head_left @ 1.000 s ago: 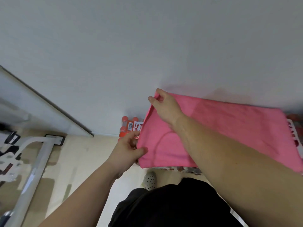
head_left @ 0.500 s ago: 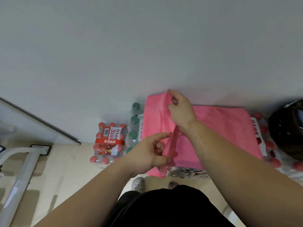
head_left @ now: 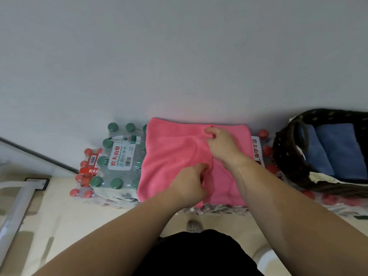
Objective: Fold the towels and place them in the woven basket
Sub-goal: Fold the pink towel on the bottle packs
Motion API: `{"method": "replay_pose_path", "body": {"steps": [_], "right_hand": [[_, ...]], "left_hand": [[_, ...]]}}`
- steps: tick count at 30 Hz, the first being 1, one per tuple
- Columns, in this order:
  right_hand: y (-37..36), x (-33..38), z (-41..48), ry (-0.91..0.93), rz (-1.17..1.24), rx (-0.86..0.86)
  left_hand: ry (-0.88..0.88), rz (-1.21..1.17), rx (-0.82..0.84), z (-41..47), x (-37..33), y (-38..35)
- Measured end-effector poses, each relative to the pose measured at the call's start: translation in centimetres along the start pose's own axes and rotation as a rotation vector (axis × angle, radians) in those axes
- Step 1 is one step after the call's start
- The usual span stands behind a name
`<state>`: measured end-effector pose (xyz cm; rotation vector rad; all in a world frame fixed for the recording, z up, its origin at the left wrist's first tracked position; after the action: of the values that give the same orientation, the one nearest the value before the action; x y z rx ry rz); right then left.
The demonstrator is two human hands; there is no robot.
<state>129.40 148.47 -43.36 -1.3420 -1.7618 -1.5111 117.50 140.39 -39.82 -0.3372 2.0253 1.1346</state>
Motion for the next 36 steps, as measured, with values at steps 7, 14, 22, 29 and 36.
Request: {"method": "replay_pose_path", "body": {"steps": [7,14,22,29,36], "right_hand": [[-0.6,0.2,-0.6,0.06,-0.024,0.097],[4.0,1.2,-0.7,0.174,0.062,0.049],[8.4,-4.3,-0.3,0.065,-0.463,0.071],[4.7,0.4,-2.3,0.27,-0.741,-0.045],[-4.4,5.3,-3.2,0.45,-0.71,0.188]], "left_hand": [[0.099,0.058,0.087,-0.6,0.9,-0.4],[-0.001,-0.035,0.121,-0.3,-4.6,-1.1],[0.046,0.081,0.263,2.3,-4.9,-7.2],[0.168,0.054,-0.164,-0.1,1.2,0.5],[0.458,0.057,-0.533,-6.8,9.0,6.4]]}}
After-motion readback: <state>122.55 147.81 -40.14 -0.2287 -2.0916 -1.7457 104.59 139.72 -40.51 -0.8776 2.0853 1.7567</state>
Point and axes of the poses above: each hand's wrist, its own z-axis towards the middle knuckle, its own y-axis out of the back of the hand, x = y × z, the point moved 10 cm from there along z, towards the middle knuckle, and after that the axes turned 2 degrees about z, right-handed, at the moved point
